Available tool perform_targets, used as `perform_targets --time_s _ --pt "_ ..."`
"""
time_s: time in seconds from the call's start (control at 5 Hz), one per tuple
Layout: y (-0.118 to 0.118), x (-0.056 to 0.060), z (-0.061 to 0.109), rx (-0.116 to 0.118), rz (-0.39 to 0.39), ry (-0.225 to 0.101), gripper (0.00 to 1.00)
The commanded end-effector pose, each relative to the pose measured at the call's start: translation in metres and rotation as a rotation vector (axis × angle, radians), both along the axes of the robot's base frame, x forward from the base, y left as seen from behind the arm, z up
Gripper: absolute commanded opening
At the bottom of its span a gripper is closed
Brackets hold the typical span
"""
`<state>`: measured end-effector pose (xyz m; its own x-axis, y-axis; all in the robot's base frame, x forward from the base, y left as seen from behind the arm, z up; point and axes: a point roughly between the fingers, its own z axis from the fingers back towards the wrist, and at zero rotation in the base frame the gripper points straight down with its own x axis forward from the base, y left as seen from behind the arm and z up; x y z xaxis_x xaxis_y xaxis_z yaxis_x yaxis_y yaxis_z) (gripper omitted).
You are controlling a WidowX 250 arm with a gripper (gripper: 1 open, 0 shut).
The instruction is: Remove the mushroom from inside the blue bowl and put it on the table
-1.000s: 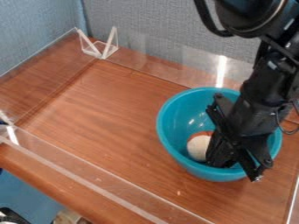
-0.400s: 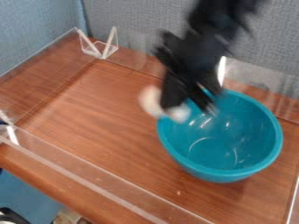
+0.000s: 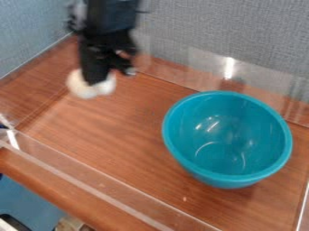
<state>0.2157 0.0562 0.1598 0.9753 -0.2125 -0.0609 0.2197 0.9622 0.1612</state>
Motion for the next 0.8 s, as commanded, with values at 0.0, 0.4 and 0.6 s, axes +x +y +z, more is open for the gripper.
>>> perform_targets --time_s 0.0,0.4,0.6 --pt "0.006 -0.005 -0.008 -0.016 0.017 -0.033 0.0" --pt "-0.029 -0.002 -0.033 -0.047 0.05 -0.037 1.0" --pt "-0.03 -0.003 -0.05 -0.052 0.084 -0.032 0.0"
